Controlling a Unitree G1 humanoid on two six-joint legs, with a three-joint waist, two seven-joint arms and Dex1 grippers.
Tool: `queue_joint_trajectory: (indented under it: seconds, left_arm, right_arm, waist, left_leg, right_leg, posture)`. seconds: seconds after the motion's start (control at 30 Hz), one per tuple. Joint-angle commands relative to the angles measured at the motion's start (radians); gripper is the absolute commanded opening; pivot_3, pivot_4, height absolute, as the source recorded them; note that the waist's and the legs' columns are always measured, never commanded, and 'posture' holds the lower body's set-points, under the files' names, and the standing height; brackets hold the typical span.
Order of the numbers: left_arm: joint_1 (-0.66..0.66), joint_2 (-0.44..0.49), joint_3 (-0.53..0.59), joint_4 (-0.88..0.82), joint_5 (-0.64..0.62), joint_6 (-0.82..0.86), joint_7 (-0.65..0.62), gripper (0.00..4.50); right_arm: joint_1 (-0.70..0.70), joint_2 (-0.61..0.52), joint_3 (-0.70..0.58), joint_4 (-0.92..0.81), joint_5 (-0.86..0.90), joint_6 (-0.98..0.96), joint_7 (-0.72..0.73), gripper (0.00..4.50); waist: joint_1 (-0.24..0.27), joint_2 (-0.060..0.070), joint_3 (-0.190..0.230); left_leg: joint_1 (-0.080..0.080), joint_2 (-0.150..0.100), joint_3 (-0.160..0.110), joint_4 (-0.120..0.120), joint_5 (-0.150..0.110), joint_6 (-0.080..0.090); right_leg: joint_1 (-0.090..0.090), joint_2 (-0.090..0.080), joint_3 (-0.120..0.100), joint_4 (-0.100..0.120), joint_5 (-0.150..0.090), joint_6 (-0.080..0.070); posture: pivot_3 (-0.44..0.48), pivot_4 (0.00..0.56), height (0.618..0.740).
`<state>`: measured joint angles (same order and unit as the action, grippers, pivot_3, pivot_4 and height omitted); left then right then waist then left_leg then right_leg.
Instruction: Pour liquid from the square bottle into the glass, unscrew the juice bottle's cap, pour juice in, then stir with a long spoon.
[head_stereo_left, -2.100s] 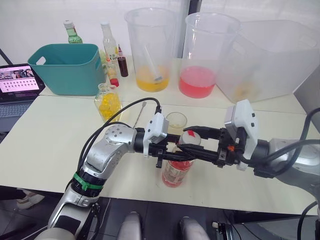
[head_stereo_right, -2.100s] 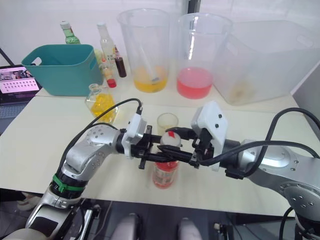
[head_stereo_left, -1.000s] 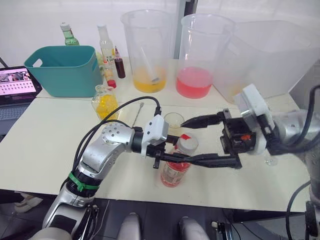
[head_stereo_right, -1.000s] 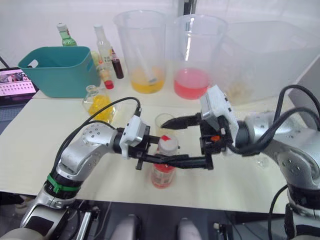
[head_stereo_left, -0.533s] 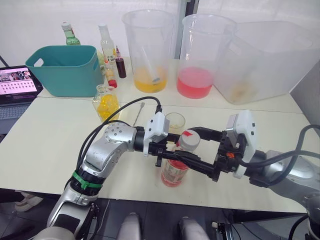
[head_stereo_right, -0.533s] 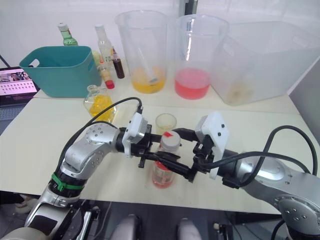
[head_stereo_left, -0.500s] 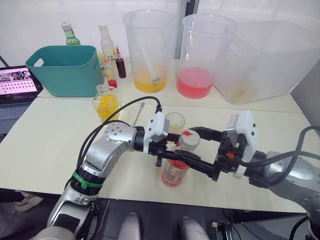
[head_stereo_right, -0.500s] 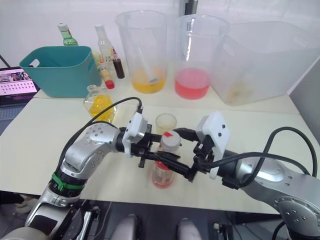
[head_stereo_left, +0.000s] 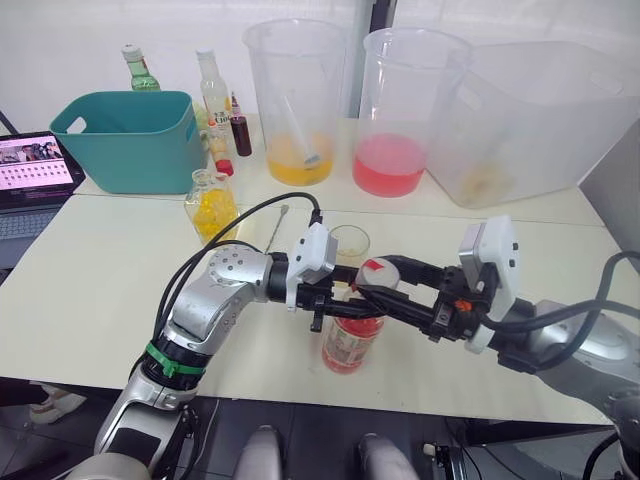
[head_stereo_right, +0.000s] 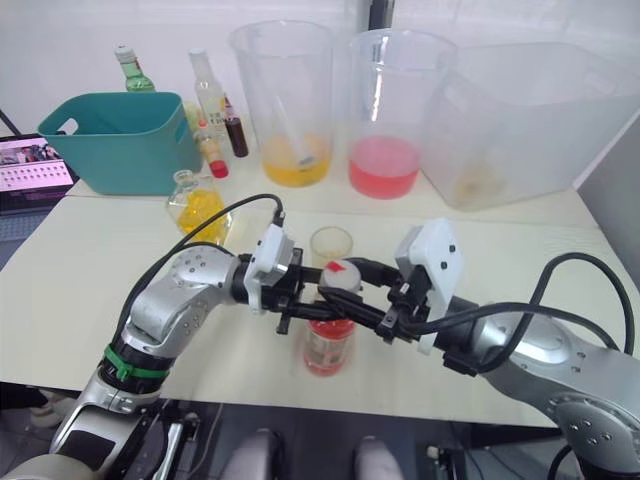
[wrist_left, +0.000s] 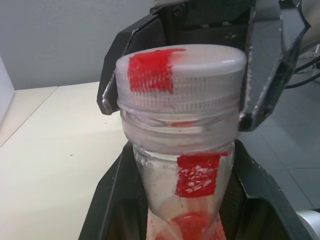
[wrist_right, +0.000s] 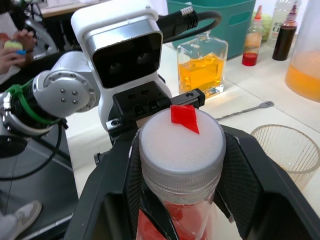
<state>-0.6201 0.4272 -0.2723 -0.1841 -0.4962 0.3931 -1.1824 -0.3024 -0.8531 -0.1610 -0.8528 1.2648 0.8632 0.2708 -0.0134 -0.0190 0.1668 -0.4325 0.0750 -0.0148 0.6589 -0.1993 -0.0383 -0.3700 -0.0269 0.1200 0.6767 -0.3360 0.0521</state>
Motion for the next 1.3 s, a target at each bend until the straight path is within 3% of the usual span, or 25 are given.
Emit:
queue_joint_trajectory:
  seconds: [0.03, 0.37, 0.53, 0.8, 1.3]
  left_arm:
    - [-0.011, 0.019, 0.002, -0.003, 0.046, -0.011, 0.02, 1.38]
    - [-0.014, 0.058, 0.02, -0.02, 0.041, -0.005, 0.013, 1.38]
    - [-0.012, 0.066, 0.024, -0.034, 0.034, 0.004, 0.018, 1.38]
    - [-0.007, 0.07, 0.026, -0.056, 0.028, 0.016, 0.026, 1.38]
    - [-0.003, 0.051, 0.013, -0.063, 0.031, 0.02, 0.038, 1.38]
  right_arm:
    - [-0.092, -0.027, 0.071, 0.03, -0.033, -0.024, 0.204, 1.72]
    - [-0.404, -0.099, 0.337, 0.37, -0.436, -0.226, 0.93, 1.72]
    - [-0.495, -0.061, 0.386, 0.473, -0.53, -0.302, 1.104, 1.72]
    - [-0.586, -0.003, 0.376, 0.561, -0.588, -0.326, 1.207, 1.71]
    - [-0.593, 0.062, 0.197, 0.554, -0.416, -0.079, 1.082, 1.62]
  waist:
    - [-0.001, 0.0, 0.0]
    - [-0.001, 0.0, 0.0]
    - [0.0, 0.0, 0.0]
    - [0.0, 0.001, 0.001]
    - [0.001, 0.002, 0.003]
  left_leg:
    - [0.0, 0.0, 0.0, 0.0, 0.0, 0.0]
    - [0.001, 0.001, 0.001, 0.0, 0.0, 0.0]
    - [0.001, 0.001, 0.001, -0.001, 0.0, 0.0]
    - [0.0, 0.001, 0.0, -0.001, 0.0, 0.0]
    - [-0.002, 0.0, 0.0, 0.0, 0.0, 0.0]
  right_leg:
    - [0.0, 0.0, 0.0, 0.0, 0.0, 0.0]
    - [0.0, 0.0, 0.0, -0.001, 0.0, 0.0]
    - [-0.001, 0.001, 0.0, -0.001, 0.0, 0.0]
    - [-0.001, 0.001, 0.0, 0.0, 0.0, 0.0]
    - [-0.003, 0.0, 0.0, 0.001, 0.0, 0.0]
  posture:
    - [0.0, 0.15, 0.719]
    - [0.0, 0.15, 0.719]
    - [0.0, 0.15, 0.719]
    - [0.0, 0.15, 0.719]
    - [0.0, 0.15, 0.719]
